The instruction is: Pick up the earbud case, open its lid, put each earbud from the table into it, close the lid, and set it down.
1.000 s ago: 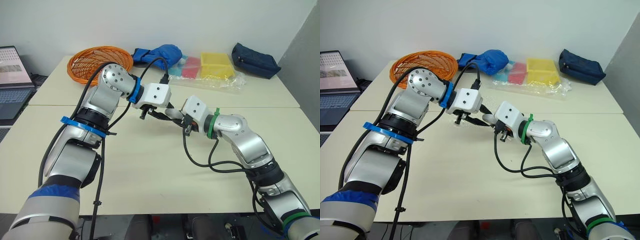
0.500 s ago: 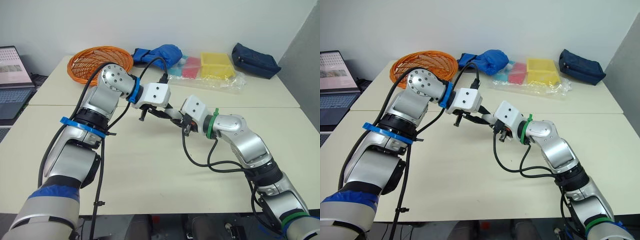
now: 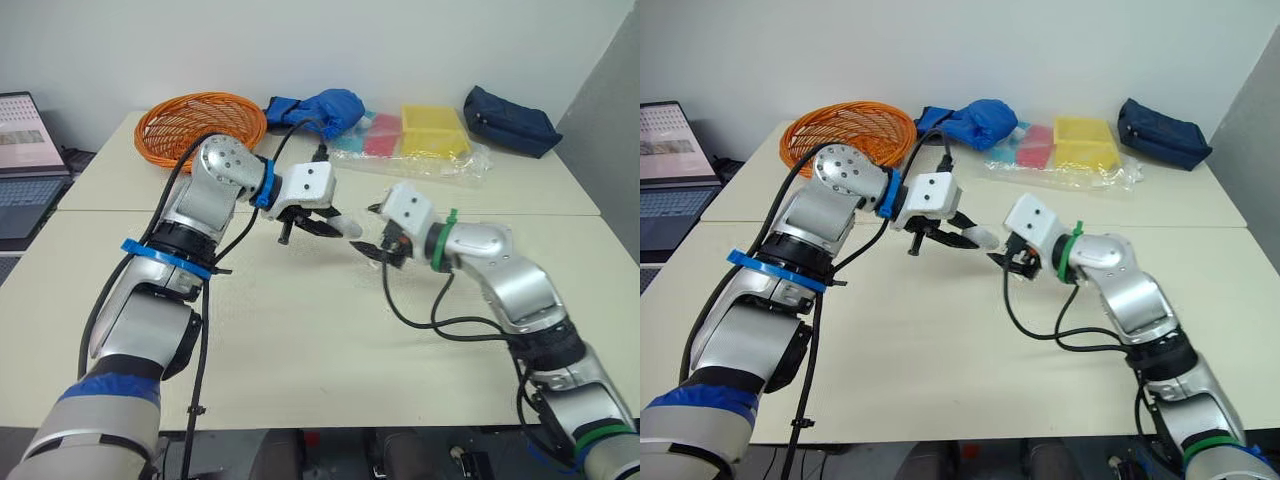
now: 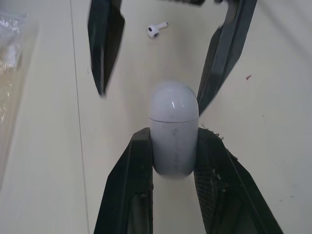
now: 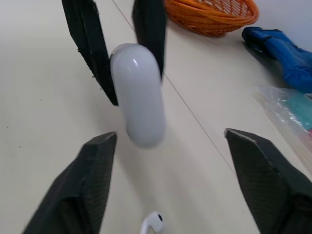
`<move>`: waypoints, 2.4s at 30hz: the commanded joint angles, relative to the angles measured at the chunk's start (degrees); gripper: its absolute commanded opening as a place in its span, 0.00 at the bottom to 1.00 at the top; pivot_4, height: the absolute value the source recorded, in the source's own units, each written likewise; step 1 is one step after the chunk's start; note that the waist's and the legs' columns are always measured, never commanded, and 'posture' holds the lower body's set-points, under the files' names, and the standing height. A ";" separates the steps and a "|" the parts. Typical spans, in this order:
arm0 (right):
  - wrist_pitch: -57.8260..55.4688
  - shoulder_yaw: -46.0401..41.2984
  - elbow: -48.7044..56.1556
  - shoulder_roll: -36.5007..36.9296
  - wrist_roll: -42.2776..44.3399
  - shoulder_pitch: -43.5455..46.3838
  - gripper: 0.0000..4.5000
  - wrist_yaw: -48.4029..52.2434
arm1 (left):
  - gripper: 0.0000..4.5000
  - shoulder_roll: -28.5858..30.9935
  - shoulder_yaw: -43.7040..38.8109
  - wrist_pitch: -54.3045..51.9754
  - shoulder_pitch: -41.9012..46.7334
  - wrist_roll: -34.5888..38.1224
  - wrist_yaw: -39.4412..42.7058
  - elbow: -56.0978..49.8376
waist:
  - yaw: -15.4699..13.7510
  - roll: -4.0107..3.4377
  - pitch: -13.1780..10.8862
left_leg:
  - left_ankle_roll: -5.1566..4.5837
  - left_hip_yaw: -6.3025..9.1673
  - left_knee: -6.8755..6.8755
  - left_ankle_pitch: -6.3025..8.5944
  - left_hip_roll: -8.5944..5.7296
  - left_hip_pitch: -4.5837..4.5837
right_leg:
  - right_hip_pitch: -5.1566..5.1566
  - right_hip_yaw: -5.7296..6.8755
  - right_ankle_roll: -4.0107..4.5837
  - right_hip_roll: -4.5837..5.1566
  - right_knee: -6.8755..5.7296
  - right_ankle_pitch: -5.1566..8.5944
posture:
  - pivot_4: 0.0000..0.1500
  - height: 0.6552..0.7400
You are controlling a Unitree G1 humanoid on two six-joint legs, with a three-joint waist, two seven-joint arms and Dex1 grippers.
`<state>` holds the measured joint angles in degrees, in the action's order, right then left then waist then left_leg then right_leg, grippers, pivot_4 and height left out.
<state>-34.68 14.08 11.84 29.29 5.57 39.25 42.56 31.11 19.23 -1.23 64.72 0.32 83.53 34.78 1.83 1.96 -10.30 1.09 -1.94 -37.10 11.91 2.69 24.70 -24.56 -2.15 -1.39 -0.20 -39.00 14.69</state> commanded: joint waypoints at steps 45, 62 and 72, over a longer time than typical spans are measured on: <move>-9.00 -12.59 -10.61 7.83 19.25 16.49 0.99 9.95 | 0.17 -13.47 -17.45 -18.50 -31.93 27.43 -24.61 -37.66 | -0.13 -0.01 0.00 | -0.02 0.03 0.00 -0.03 -0.03 -0.50 | 0.44 -0.21 0.13 0.10 0.05 -0.18 | 1.00 1.00; -8.75 -7.56 -3.86 10.89 19.50 11.79 0.99 15.36 | 0.17 -14.22 -16.98 -17.60 -31.14 27.53 -25.00 -36.64 | -0.04 -0.01 0.00 | -0.02 0.05 0.05 -0.03 -0.01 -0.59 | 0.46 -0.20 -0.09 0.06 0.02 -0.03 | 1.00 1.00; -8.72 -9.04 -7.60 8.11 18.68 14.49 0.99 12.90 | 0.17 -14.25 -16.83 -17.64 -31.22 27.66 -25.12 -36.91 | 0.03 -0.01 0.00 | -0.02 0.05 0.06 -0.03 0.00 -0.59 | 0.45 -0.24 -0.09 0.07 0.05 -0.03 | 1.00 1.00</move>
<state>-44.03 7.97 4.37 37.37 24.36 51.26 57.56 17.39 1.65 -19.50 32.41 26.68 57.55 -0.33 1.86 1.95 -10.30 1.07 -1.88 -37.04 11.88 2.69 24.10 -24.11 -2.38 -1.47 -0.14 -38.97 14.66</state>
